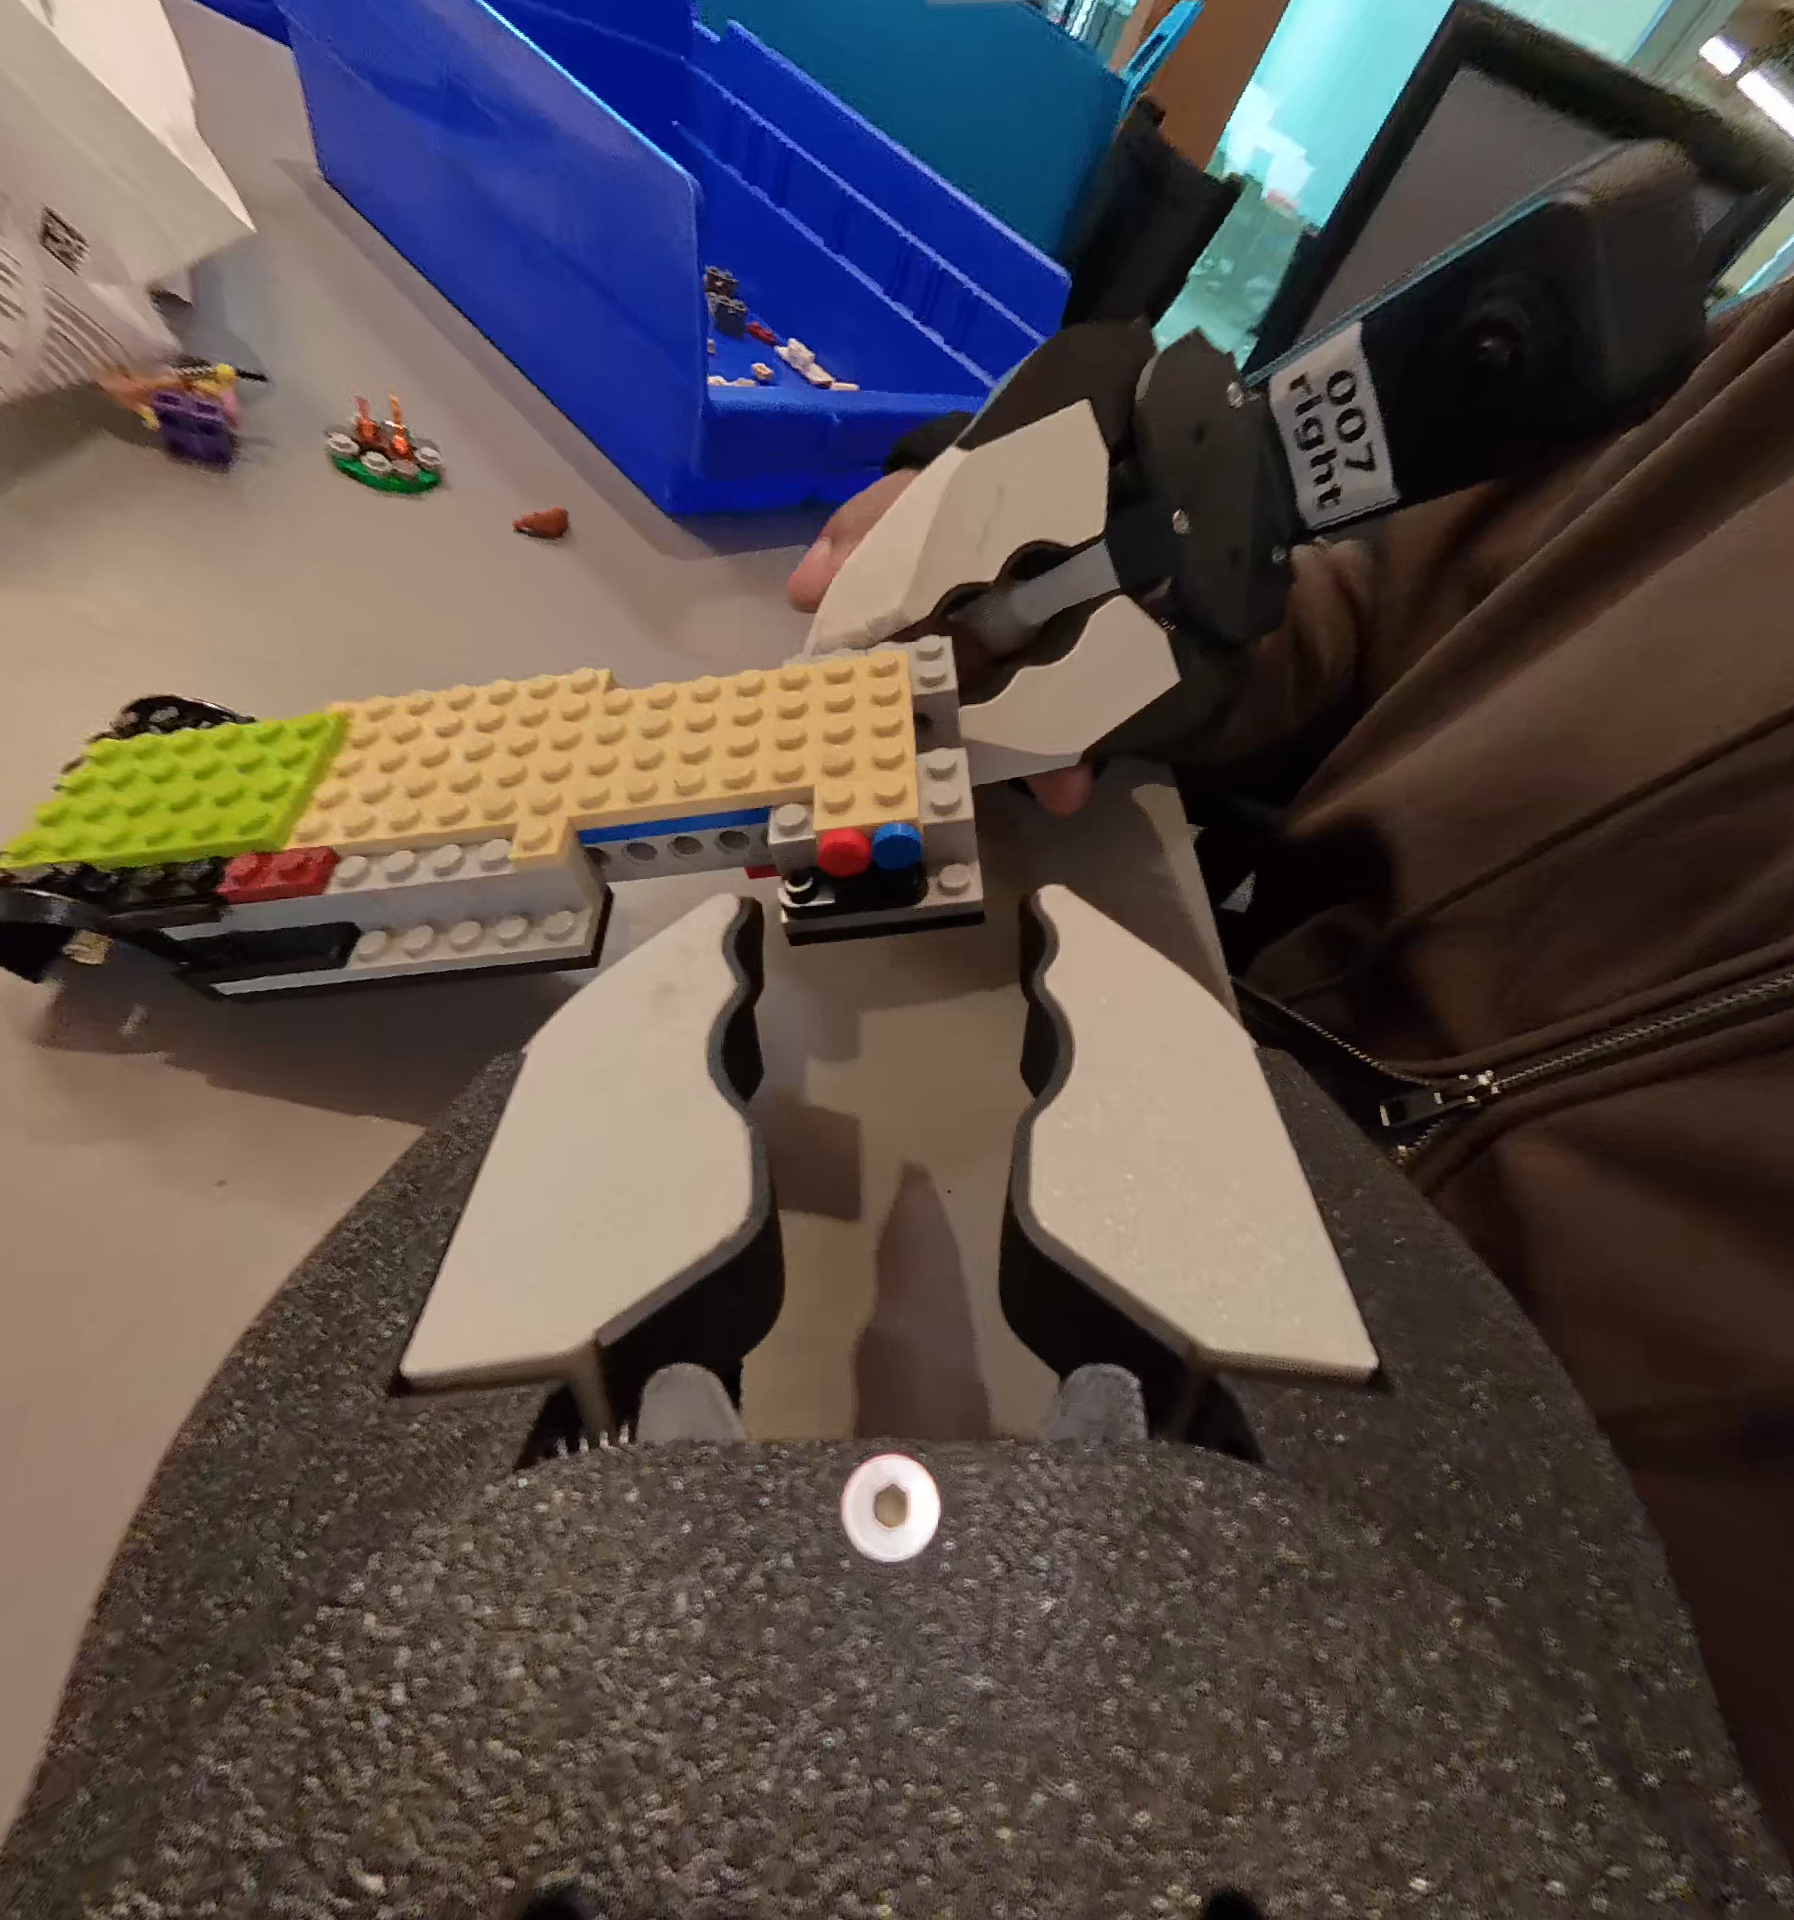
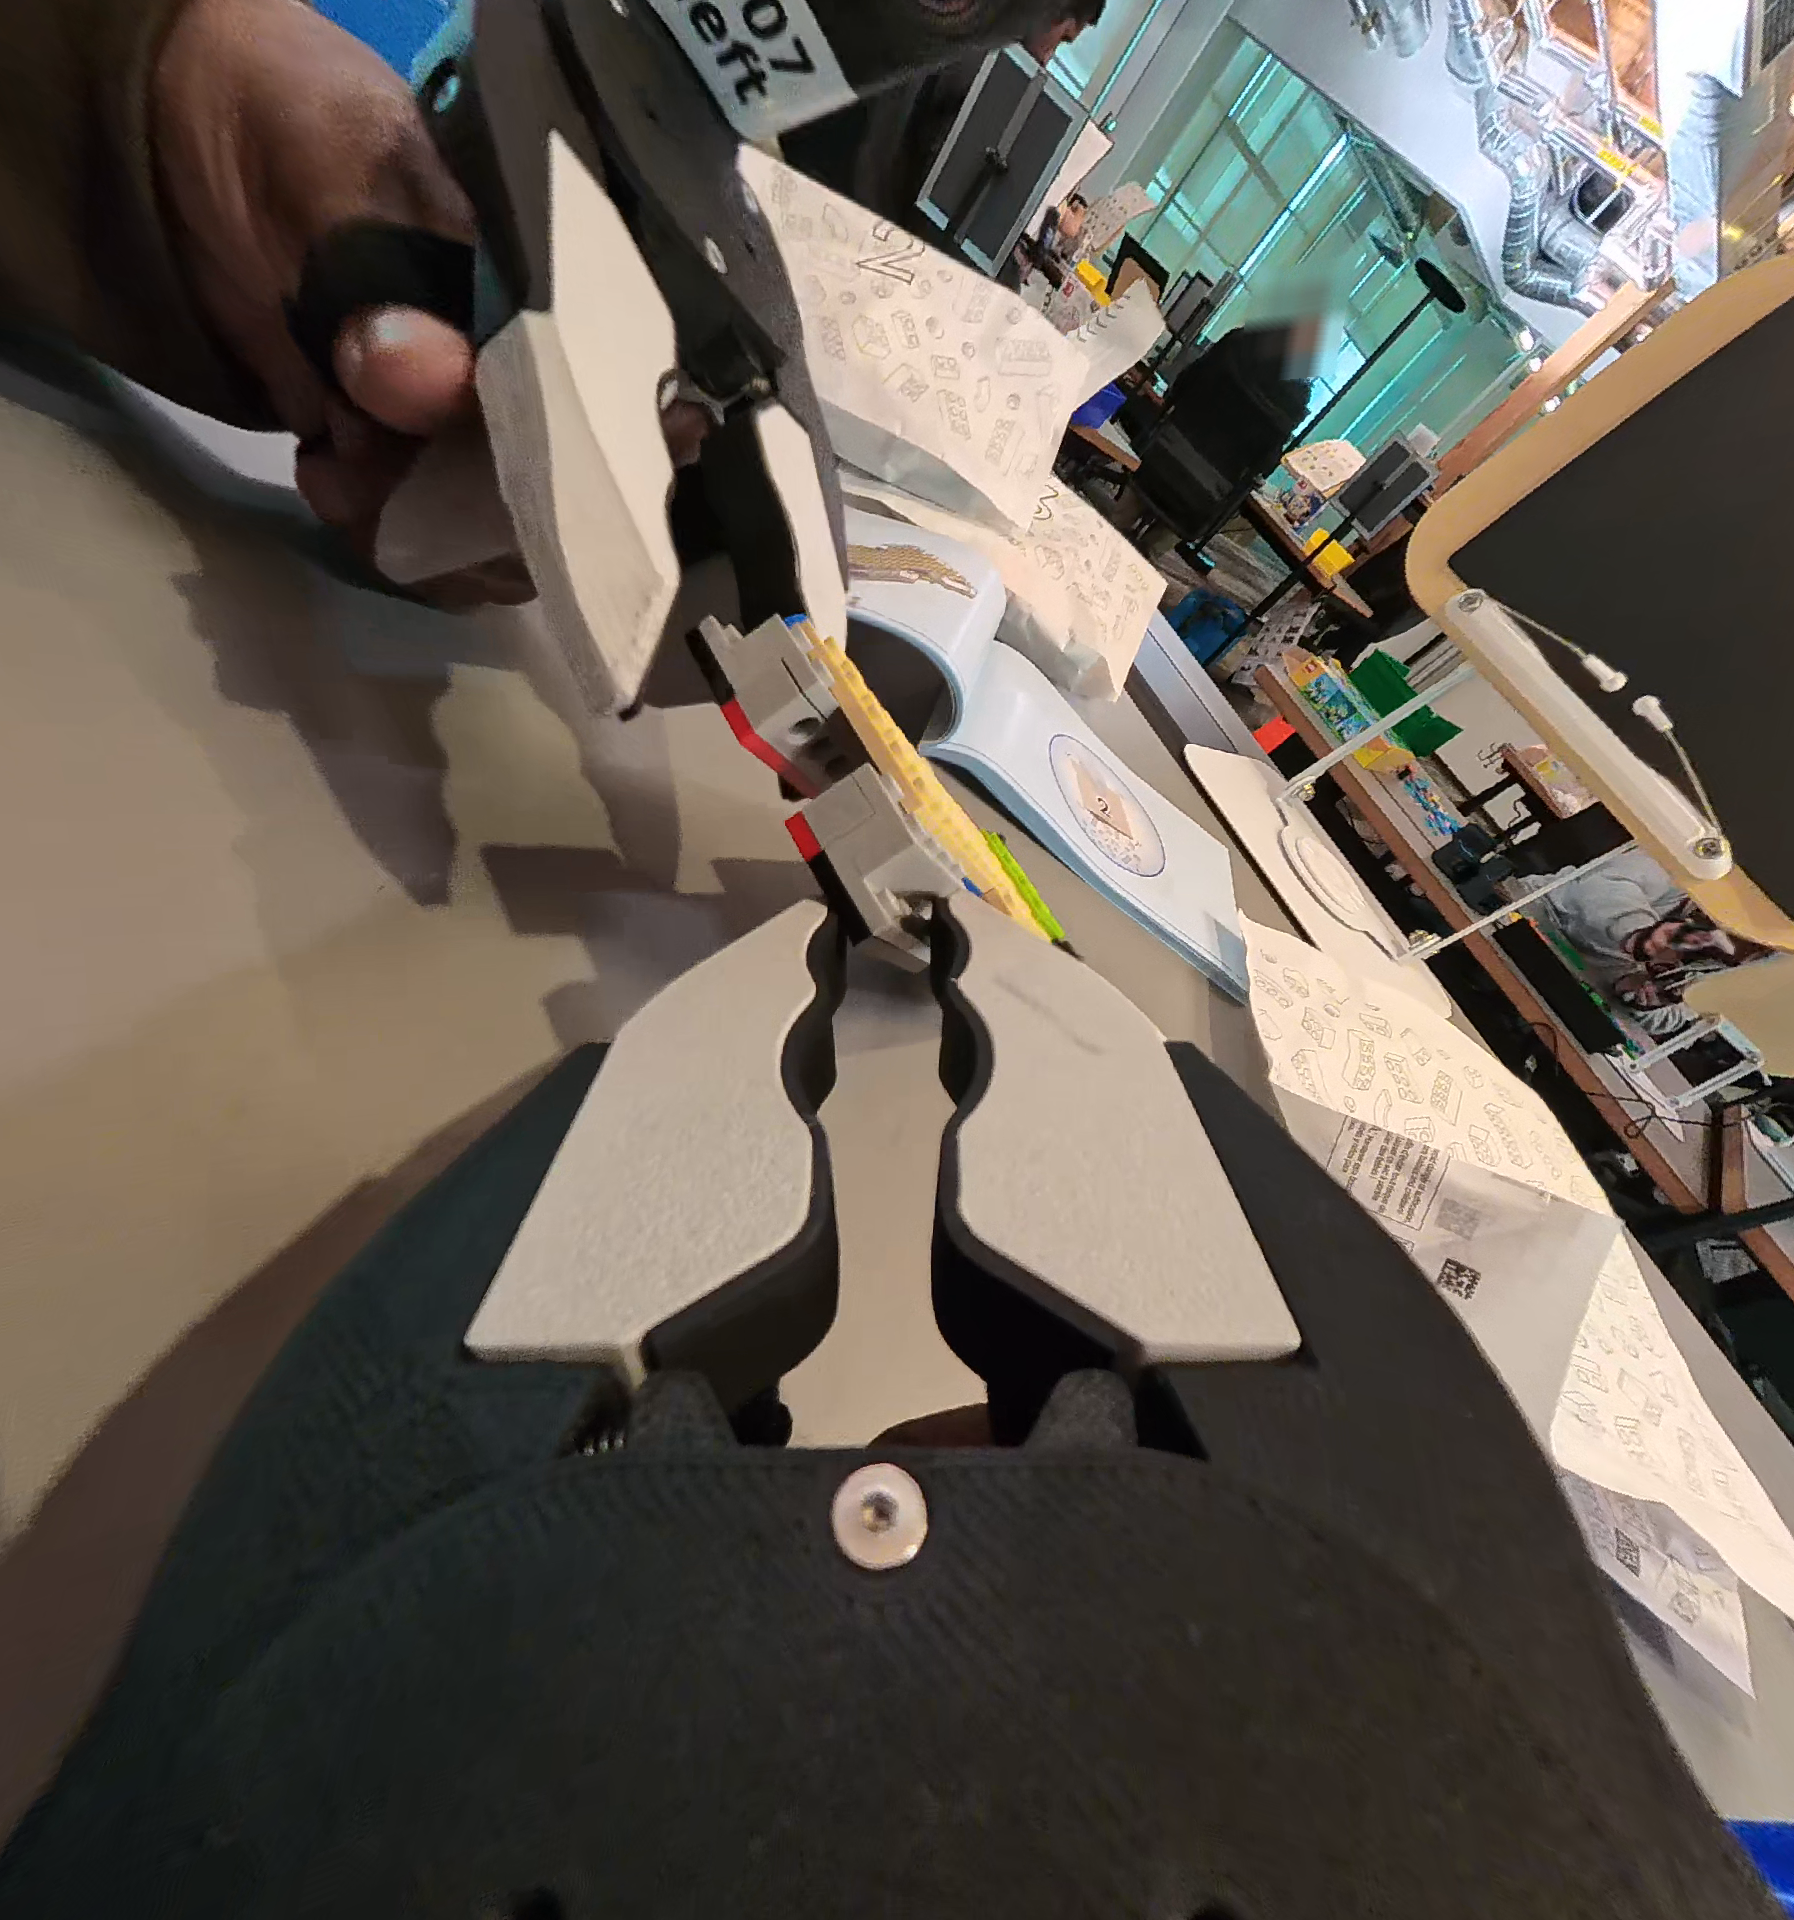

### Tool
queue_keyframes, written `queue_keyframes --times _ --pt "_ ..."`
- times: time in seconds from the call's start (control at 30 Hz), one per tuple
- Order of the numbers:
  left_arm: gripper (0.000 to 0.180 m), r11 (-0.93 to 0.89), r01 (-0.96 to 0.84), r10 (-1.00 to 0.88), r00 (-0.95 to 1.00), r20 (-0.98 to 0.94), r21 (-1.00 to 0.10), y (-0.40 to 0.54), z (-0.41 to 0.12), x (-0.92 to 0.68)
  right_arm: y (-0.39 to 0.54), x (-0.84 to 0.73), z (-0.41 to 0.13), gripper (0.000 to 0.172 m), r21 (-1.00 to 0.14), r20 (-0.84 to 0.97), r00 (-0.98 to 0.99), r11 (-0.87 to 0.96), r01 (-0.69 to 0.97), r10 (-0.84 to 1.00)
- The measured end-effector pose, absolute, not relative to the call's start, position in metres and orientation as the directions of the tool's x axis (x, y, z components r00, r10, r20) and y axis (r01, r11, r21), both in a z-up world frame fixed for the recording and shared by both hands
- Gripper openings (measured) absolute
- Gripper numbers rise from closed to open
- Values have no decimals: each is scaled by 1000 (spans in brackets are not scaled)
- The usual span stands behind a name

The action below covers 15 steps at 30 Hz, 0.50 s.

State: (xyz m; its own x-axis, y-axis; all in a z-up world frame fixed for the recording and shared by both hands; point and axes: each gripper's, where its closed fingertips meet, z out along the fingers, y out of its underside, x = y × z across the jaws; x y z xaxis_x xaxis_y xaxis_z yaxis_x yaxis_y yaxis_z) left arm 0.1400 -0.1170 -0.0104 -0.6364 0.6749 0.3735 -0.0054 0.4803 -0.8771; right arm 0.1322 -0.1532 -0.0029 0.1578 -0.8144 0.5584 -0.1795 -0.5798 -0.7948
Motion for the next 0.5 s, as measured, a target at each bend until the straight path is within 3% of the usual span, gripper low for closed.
queue_keyframes --times 0.5 --pt "34 451 30 645 -701 303 -892 -122 -11 150 -155 132 -20 18 -731 620 199 -651 -203 -759"
